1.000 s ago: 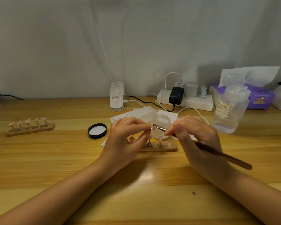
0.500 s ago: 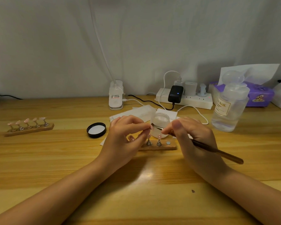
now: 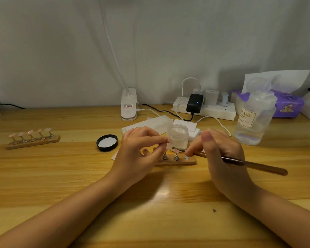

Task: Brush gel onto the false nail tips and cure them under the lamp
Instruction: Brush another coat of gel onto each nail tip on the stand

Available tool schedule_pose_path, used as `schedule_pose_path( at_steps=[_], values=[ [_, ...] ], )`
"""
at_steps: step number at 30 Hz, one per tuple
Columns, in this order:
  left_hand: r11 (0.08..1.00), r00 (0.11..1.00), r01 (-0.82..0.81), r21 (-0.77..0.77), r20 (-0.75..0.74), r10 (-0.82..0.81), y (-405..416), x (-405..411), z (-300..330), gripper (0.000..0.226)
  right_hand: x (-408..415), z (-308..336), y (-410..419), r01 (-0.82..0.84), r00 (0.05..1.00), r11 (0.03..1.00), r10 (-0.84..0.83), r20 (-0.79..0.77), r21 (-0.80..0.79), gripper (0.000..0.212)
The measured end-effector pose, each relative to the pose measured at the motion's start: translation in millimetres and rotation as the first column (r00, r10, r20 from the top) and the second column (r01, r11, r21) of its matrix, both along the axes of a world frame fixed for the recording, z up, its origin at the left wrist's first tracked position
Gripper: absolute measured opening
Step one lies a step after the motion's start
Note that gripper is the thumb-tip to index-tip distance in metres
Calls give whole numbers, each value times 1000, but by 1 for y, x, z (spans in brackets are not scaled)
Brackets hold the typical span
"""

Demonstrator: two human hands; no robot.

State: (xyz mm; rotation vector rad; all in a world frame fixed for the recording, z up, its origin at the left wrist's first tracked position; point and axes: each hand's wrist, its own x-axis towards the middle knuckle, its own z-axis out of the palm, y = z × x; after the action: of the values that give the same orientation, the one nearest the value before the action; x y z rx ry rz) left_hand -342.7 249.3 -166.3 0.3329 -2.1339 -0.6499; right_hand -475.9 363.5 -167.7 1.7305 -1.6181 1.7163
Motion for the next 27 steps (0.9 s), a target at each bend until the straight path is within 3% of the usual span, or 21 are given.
schedule_pose_path(
  at_steps=[7, 16, 23, 27],
  values=[
    [1000, 1000, 15, 8, -12, -15, -1, 0, -1, 18, 2, 0, -3, -5, 999, 999, 6, -35, 33, 44],
    [1000, 1000, 27, 8, -12, -26, -2, 0, -1, 20, 2, -1, 0, 18, 999, 1000, -18, 41, 3, 41],
    [999, 999, 30, 24, -28, -29, -3, 0, -1, 19, 5, -5, 1, 14, 1000, 999, -14, 8, 50, 52],
    [998, 997, 53, 38, -57, -50, -3, 0, -1, 21, 5, -2, 4, 28, 999, 1000, -28, 42, 15, 44]
  ],
)
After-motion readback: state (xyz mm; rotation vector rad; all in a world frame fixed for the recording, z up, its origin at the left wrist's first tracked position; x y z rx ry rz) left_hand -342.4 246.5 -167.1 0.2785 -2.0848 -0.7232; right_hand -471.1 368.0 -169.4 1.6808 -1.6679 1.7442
